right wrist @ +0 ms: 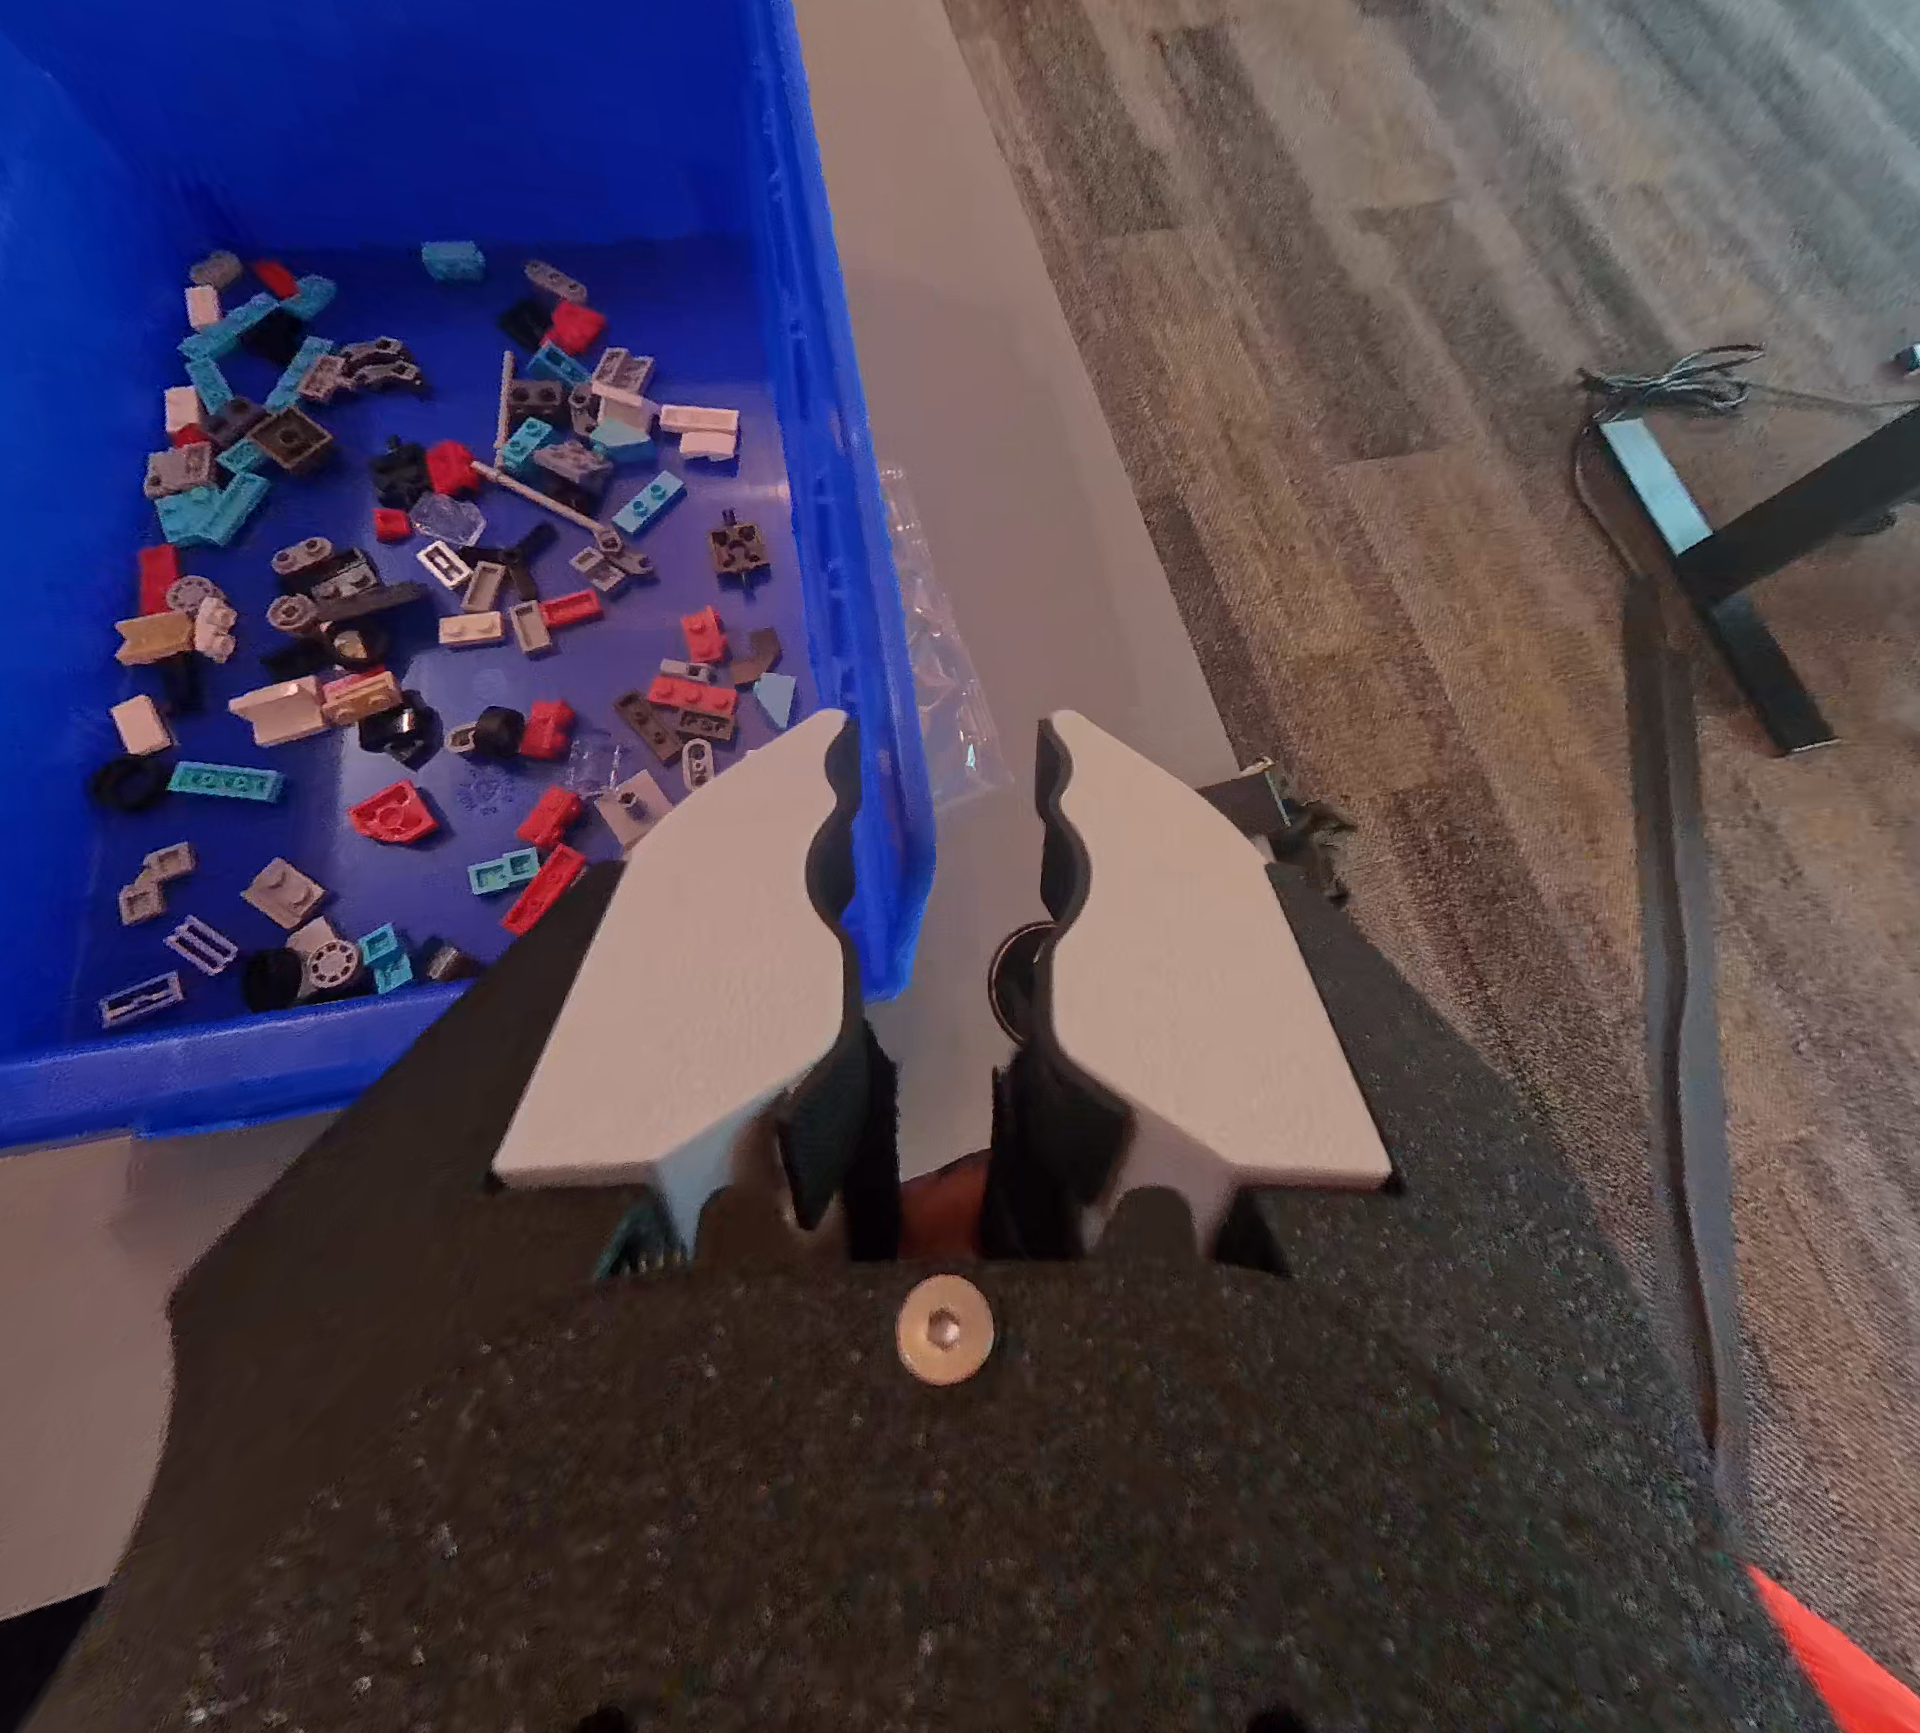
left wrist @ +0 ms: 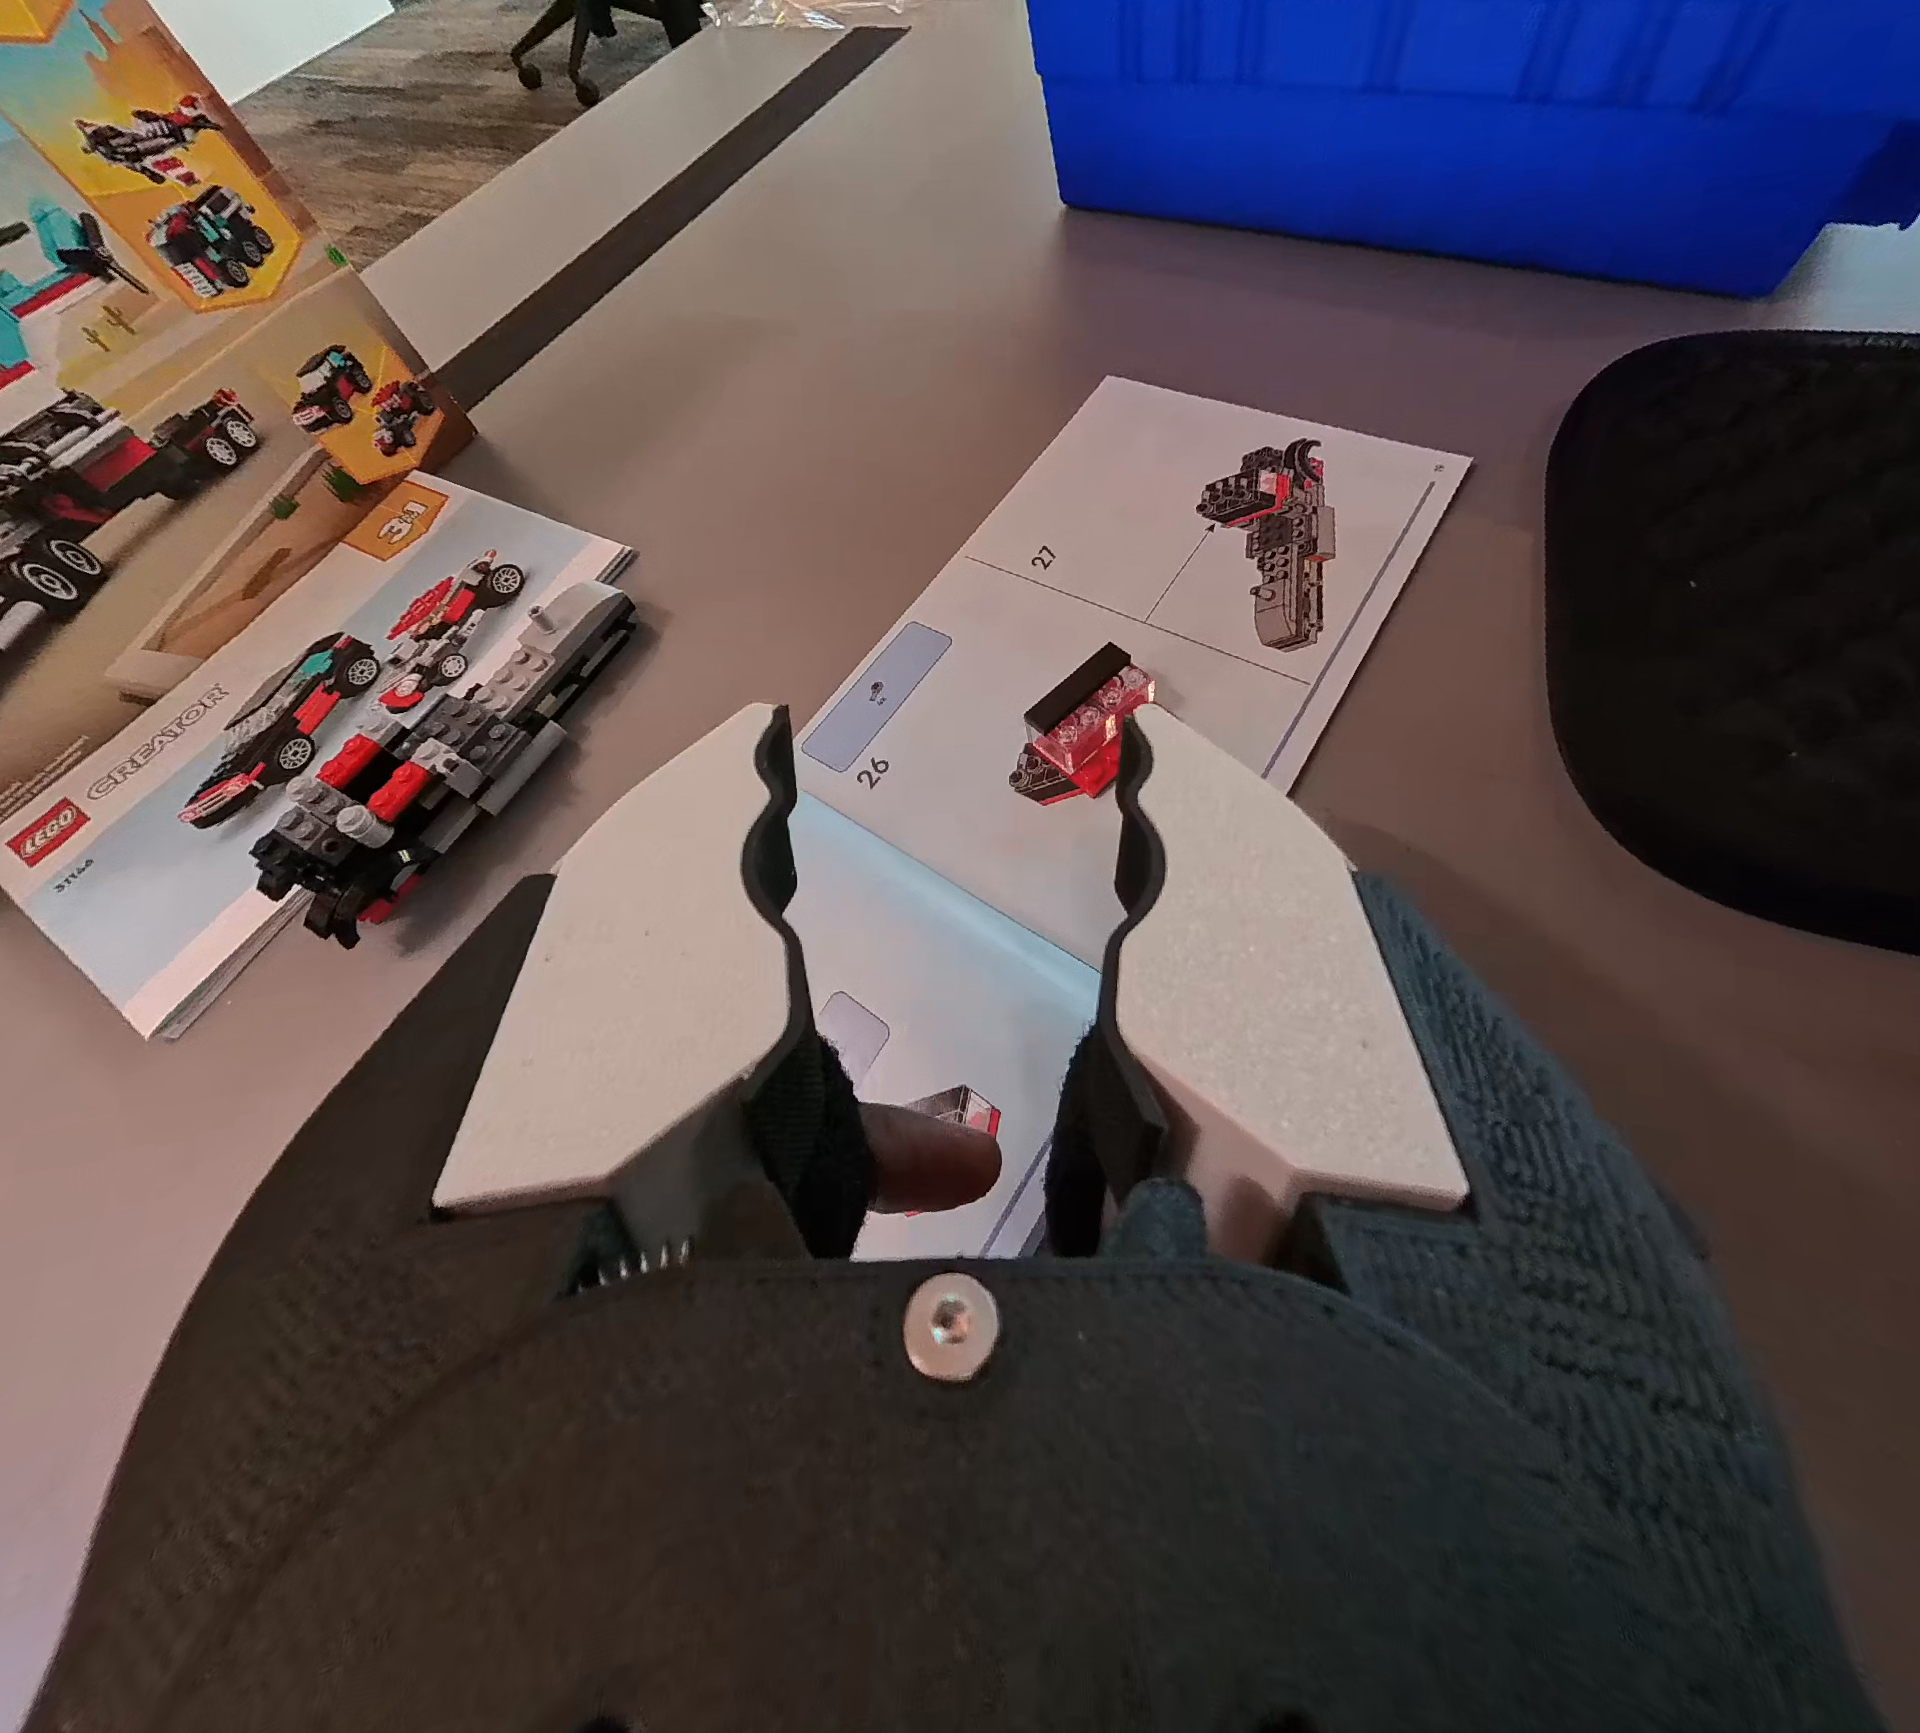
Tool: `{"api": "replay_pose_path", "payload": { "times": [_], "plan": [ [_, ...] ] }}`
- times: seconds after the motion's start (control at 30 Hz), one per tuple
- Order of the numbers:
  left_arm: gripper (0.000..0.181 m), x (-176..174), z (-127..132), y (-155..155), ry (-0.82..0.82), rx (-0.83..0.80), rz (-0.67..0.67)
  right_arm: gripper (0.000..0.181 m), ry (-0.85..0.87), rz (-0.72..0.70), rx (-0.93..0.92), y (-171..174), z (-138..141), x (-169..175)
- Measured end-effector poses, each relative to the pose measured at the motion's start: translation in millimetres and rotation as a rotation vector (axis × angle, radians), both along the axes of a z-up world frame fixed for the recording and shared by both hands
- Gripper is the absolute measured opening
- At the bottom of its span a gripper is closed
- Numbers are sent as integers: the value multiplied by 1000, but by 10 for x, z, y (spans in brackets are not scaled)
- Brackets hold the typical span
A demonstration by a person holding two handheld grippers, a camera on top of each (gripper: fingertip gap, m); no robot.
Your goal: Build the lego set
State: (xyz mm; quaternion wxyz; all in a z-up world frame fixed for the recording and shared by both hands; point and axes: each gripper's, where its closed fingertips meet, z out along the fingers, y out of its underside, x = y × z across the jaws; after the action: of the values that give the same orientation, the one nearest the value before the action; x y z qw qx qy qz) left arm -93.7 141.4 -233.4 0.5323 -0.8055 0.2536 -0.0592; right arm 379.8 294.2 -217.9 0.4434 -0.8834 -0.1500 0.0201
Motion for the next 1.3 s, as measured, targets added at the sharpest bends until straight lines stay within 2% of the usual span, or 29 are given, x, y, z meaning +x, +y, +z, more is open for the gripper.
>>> {"api": "replay_pose_path", "payload": {
  "times": [0.1, 0.27, 0.43, 0.5, 0.57, 0.6, 0.67, 0.73, 0.83, 0.97, 1.1, 1.2, 1.3],
  "plan": [
    [60, 3, 2, 1, 2, -1, 2, 21, 7, 46, -17, 10, -72, -51],
    [60, 32, -8, 8, 21, -8, -5, 16, 0, 87, -23, 16, -118, -97],
    [60, 36, -4, 18, 30, -8, -9, 19, -85, 110, 91, 19, 114, -135],
    [60, 36, -6, 27, 31, -8, -8, 18, -109, 160, 172, 10, 302, -297],
    [60, 47, -4, 37, 32, -6, -13, 13, -103, 361, 222, -58, 400, -738],
    [60, 57, -4, 43, 30, -5, -17, 9, -77, 488, 169, -130, 324, -995],
    [60, 74, -5, 50, 32, -5, -26, 4, -66, 659, -88, -246, -36, -1304],
    [60, 70, -3, 46, 43, -2, -31, 3, -178, 686, -280, -197, -382, -1318],
    [60, 17, 7, 26, 43, 5, -17, 3, -170, 833, -510, -335, -646, -1491],
    [60, -75, 7, -9, 24, 11, 20, 2, -211, 847, -611, -297, -839, -1500],
    [60, -113, -28, -27, 22, 1, 28, 3, -234, 711, -372, 166, -743, -1478],
    [60, -116, -29, -18, 21, 3, 24, 5, -214, 647, -338, 242, -652, -1344],
    [60, -109, -29, -6, 16, 6, 23, 9, -229, 627, -377, 148, -636, -1185]
  ]
}}
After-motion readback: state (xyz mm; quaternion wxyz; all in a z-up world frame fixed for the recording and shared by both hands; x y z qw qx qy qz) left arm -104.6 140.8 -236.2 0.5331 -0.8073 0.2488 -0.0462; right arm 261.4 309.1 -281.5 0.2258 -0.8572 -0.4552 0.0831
